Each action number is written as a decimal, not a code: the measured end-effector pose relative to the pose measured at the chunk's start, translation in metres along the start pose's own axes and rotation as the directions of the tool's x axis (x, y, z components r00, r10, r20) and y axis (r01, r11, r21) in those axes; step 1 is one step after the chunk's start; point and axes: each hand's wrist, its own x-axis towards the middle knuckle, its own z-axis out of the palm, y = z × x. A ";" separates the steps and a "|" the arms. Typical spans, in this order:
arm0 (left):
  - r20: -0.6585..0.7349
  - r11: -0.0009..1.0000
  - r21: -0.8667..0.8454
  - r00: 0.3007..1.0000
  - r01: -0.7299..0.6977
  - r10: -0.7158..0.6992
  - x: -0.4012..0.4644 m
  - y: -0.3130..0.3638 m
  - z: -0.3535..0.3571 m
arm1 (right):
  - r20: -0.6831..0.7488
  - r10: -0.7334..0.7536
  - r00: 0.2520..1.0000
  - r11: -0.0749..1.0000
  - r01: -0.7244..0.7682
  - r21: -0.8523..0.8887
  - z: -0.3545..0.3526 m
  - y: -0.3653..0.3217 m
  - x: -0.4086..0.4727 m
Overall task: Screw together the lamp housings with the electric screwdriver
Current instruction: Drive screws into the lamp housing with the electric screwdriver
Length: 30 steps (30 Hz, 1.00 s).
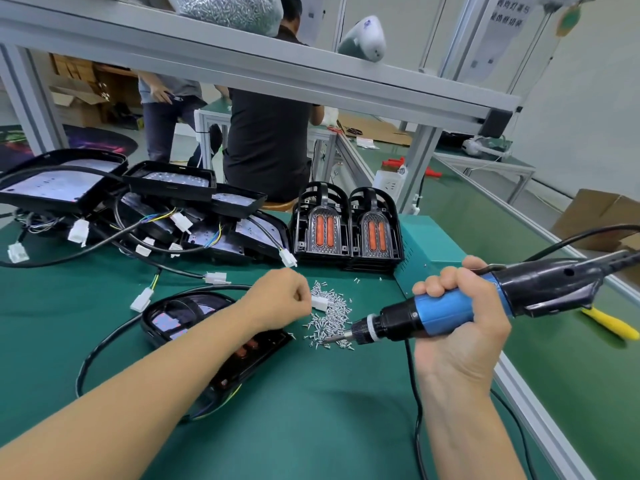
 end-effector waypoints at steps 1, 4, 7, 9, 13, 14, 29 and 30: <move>-0.016 0.989 -0.148 1.000 0.010 -0.013 -0.005 0.000 -0.008 | -0.001 0.002 1.000 1.000 -0.002 0.008 0.001 -0.001 0.000; -0.037 0.860 -0.510 0.999 -0.004 -0.018 -0.027 -0.007 -0.029 | 0.007 0.019 1.000 0.999 -0.019 0.047 0.007 -0.004 0.001; -0.051 0.708 -0.706 0.998 -0.003 -0.047 -0.055 -0.018 -0.039 | 0.026 0.033 0.999 0.996 -0.035 0.078 0.018 -0.002 -0.002; -0.059 0.627 -0.779 0.993 0.021 -0.106 -0.074 -0.024 -0.043 | 0.044 0.050 0.998 0.993 -0.054 0.106 0.029 0.002 -0.004; -0.071 0.489 -0.872 0.980 0.029 -0.186 -0.103 -0.029 -0.048 | 0.098 0.093 0.991 0.983 -0.107 0.151 0.054 0.013 -0.013; -0.077 0.464 -0.886 0.979 0.021 -0.190 -0.108 -0.030 -0.050 | 0.111 0.103 0.988 0.980 -0.120 0.157 0.060 0.016 -0.015; -0.191 0.481 -0.875 0.956 -0.064 -0.221 -0.140 -0.056 -0.060 | 0.213 0.155 0.965 0.972 -0.187 0.140 0.107 0.044 -0.040; -0.195 0.490 -0.869 0.956 -0.065 -0.218 -0.141 -0.058 -0.061 | 0.216 0.155 0.964 0.973 -0.186 0.135 0.108 0.046 -0.040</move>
